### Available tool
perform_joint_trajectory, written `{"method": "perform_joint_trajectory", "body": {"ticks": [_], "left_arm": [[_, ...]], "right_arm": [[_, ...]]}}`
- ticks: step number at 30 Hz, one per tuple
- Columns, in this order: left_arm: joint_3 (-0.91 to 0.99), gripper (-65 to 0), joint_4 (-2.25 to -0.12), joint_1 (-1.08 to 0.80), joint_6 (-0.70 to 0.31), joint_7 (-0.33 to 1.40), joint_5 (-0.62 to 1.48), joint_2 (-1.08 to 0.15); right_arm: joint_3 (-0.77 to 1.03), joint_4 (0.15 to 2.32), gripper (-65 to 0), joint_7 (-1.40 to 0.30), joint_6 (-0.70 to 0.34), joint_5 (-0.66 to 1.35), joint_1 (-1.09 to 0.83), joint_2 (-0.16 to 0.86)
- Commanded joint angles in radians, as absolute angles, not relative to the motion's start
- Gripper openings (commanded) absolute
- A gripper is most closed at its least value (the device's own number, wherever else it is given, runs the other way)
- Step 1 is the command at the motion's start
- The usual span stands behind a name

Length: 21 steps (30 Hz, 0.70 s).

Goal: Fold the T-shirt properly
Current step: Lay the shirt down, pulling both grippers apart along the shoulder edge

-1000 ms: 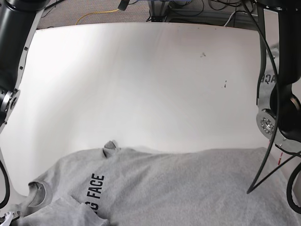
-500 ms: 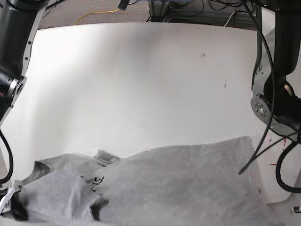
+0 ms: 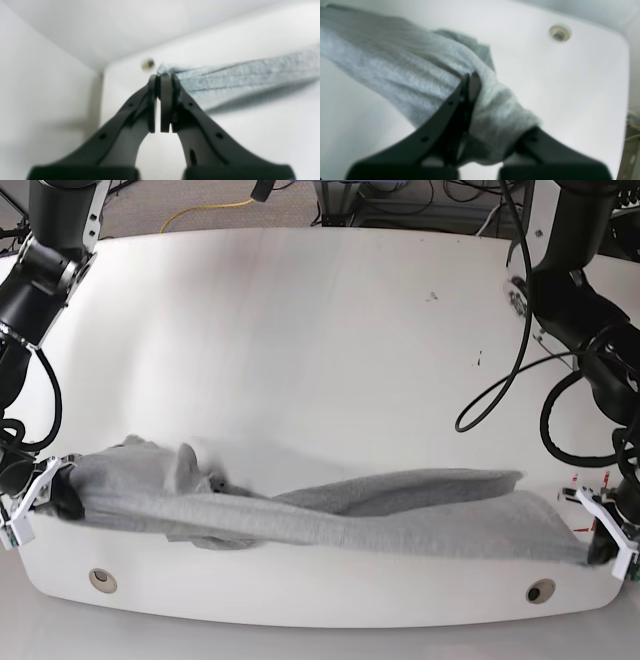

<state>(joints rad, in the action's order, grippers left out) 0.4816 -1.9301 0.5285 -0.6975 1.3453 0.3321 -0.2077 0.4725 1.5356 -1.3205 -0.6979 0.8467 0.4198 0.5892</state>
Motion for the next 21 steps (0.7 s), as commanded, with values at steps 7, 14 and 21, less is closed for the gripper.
{"method": "perform_joint_trajectory", "body": {"ticks": [7,14,21], "left_arm": [[0.595,-65.0,-2.003,0.34,-0.698,1.396,0.325,-0.154],[0.7,-65.0,-2.011,0.14,-0.698,1.396,0.325,-0.136],[0.779,-65.0,-2.006,-0.077,-0.698,1.396,0.325,-0.176]], "right_arm": [[0.608,1.664,-65.0,-1.32,-0.698,0.878,0.225,0.542],[0.694,1.75,-65.0,-1.322,-0.698,0.881,0.022,0.47],[0.745,1.83,-65.0,-1.34,-0.698,0.881,-0.154,0.387]]}}
